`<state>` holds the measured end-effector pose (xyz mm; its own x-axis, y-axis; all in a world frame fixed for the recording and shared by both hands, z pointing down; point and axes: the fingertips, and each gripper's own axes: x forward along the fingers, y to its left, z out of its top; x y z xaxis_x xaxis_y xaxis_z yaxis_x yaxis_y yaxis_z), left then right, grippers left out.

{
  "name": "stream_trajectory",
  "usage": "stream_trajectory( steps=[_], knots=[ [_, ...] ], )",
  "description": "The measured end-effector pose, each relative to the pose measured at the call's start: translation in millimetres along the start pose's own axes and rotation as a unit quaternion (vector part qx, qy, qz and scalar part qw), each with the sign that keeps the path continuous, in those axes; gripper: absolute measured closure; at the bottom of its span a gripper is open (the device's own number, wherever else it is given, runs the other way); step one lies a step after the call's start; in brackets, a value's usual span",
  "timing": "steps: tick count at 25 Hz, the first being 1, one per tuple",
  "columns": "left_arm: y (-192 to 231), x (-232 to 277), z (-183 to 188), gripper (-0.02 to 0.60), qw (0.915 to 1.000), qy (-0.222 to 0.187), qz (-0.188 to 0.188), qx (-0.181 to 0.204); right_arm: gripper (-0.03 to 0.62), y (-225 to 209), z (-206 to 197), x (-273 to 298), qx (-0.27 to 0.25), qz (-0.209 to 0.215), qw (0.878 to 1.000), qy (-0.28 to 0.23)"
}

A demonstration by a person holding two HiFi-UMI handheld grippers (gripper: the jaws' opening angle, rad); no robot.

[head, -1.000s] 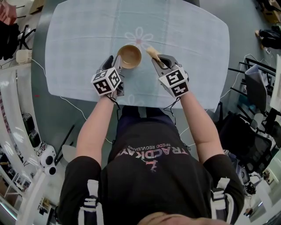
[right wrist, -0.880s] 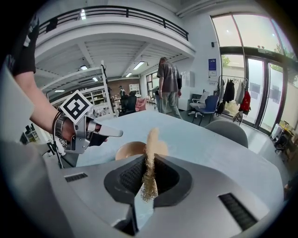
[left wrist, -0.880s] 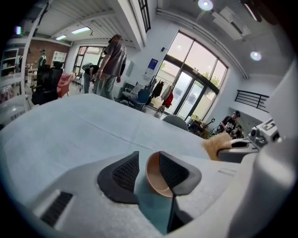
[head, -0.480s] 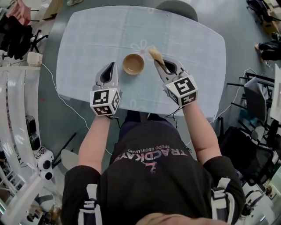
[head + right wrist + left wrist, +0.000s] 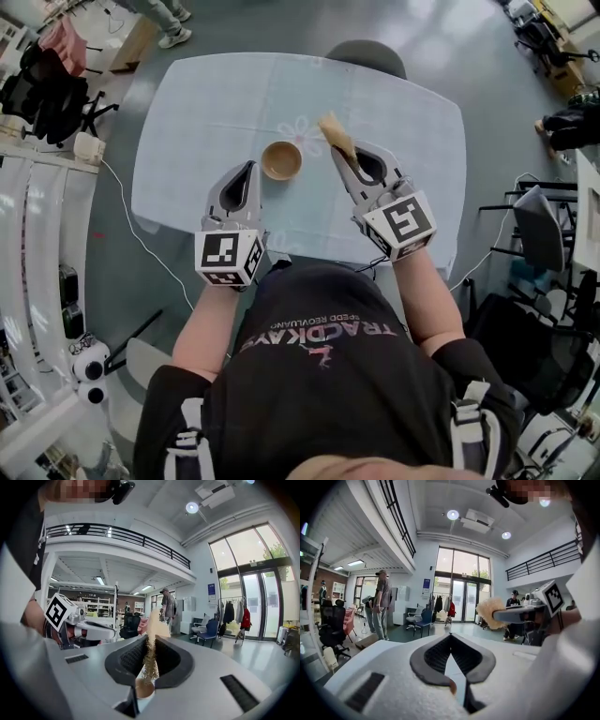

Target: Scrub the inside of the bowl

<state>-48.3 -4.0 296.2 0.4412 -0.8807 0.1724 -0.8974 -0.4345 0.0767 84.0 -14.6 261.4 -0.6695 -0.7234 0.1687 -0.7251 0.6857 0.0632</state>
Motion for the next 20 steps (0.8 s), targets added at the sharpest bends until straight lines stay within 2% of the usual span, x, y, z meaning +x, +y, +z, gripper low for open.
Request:
stream_trajectory(
  steps=[4, 10, 20],
  knots=[
    [-19, -12, -6, 0.566, 1.0, 0.006, -0.006, 0.0, 0.562, 6, 5, -22, 0.0, 0.001, 1.0, -0.011],
    [-40, -22, -28, 0.566, 0.9994, 0.027, -0.01, -0.02, 0.562, 16, -25, -36, 0.028, 0.01, 0.999, 0.012],
    [-44, -34, -37, 0.566, 0.9991, 0.029, 0.002, -0.031, 0.562, 30, -37, -40, 0.028, 0.023, 0.999, 0.026]
  ],
)
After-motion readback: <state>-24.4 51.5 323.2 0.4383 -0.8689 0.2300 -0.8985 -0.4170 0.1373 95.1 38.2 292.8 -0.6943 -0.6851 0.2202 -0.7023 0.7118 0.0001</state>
